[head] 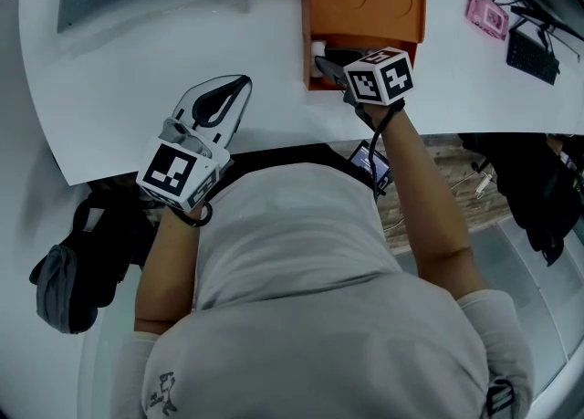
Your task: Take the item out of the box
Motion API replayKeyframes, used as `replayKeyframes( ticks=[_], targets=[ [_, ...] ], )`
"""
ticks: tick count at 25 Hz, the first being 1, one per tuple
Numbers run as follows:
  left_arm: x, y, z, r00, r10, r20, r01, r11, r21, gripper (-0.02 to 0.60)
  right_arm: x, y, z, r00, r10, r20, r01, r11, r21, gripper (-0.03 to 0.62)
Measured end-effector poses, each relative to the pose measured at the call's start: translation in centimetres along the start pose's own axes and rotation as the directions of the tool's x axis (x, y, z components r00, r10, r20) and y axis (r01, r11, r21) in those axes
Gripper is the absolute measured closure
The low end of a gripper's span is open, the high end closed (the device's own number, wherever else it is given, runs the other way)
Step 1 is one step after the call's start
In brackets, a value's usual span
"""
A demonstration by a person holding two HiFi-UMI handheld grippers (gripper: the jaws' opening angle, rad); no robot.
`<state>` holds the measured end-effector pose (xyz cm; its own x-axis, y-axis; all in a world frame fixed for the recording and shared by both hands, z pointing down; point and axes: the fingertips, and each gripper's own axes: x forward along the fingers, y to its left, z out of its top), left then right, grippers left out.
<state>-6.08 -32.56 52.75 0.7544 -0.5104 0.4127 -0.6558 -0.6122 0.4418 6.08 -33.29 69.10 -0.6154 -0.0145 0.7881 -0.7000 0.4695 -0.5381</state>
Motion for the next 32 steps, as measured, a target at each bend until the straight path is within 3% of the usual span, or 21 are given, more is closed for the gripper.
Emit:
replayKeyframes(
  ticks=[11, 20, 32],
  targets=[
    [-0.7, -2.4, 0.6, 1.0, 0.01, 0.028, -0.011, 1.0, 0.025, 0.584, -3.3, 0.9, 0.0, 0.997, -0.029, 0.065, 0.032, 0.998, -0.054, 0.517],
    [-1.3, -5.7, 2.1, 0.998, 0.009, 0.061, -0.015, 0.995, 0.098, 0.584, -7.4, 2.2, 0.6, 0.988, -0.04, 0.15, 0.056, 0.993, -0.104, 0.516],
    [-3.4, -9.6, 4.4, 0.994, 0.018, 0.11, -0.039, 0.98, 0.193, 0.584, -15.0, 4.9, 2.5, 0.943, -0.054, 0.329, 0.116, 0.978, -0.172, 0.516]
  ],
)
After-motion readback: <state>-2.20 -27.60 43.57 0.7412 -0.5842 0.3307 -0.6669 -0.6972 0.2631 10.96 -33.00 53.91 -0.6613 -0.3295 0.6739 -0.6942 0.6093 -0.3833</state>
